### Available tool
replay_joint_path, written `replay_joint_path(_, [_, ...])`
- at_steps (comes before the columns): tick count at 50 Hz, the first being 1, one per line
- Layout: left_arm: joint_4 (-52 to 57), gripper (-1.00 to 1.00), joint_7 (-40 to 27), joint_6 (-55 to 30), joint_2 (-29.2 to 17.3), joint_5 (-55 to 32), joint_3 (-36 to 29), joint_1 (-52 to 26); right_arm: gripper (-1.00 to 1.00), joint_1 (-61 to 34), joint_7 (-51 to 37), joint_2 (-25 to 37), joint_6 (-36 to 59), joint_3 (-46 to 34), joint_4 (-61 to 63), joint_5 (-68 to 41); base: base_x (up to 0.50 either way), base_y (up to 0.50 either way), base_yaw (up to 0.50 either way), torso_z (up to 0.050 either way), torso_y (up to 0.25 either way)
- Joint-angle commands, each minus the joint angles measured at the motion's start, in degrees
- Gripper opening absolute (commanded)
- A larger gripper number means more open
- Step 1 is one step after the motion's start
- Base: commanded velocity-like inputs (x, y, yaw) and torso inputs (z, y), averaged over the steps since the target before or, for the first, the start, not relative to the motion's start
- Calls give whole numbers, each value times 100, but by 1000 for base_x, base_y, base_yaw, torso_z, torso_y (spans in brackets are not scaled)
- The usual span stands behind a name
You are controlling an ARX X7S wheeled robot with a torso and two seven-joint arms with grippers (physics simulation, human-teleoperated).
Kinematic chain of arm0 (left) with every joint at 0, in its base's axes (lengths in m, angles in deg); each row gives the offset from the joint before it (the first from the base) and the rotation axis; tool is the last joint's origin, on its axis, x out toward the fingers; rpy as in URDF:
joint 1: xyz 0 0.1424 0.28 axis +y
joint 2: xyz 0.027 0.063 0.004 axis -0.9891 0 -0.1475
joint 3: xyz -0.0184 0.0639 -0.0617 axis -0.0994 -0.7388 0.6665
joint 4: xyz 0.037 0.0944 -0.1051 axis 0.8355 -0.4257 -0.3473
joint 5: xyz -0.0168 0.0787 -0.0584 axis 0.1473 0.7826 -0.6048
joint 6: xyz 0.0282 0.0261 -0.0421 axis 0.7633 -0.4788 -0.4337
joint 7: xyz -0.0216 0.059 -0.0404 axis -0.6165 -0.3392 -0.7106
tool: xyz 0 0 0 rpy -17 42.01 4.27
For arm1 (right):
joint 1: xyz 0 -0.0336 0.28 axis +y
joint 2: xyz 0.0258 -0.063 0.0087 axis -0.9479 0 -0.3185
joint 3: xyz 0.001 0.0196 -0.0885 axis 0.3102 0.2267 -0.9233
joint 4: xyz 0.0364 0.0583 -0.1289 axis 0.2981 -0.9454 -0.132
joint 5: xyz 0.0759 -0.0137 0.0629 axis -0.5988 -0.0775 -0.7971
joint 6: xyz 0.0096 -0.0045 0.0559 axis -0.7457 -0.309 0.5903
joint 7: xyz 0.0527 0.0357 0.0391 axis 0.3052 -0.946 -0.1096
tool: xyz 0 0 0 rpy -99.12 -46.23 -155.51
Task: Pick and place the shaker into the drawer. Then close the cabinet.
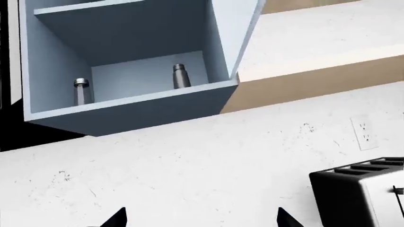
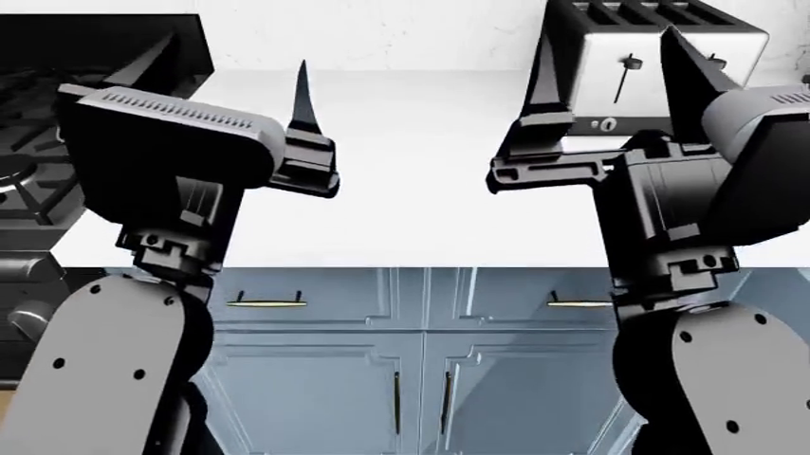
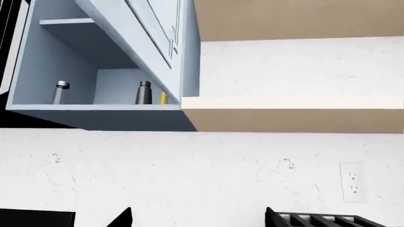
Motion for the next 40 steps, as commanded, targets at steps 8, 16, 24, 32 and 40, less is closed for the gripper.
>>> replay_joint_path(8, [-584,100,148,-533,-20,-149,-50,-1799,100,-1599,-142,-62,537,-111,-556,-202,0,0,0,50,0])
replay_joint_path(16, [-974,100,199,-524,-48,-189,-102,-2280,100,-2013,-186,-20,449,-136,-956,-202,0,0,0,18,0])
replay_joint_path(24, [-1235,100,205,-509,-95,-199,-143,-2537,100,-2270,-213,0,386,-193,-1206,-236,0,0,0,0,0])
replay_joint_path(32, [-1281,100,189,-486,-119,-227,-169,-2569,100,-2321,-258,33,295,-201,-1306,-269,0,0,0,0,0])
replay_joint_path(40, [-1254,100,152,-450,-139,-263,-177,-2433,100,-2275,-327,77,213,-221,-1296,-280,0,145,0,0,0])
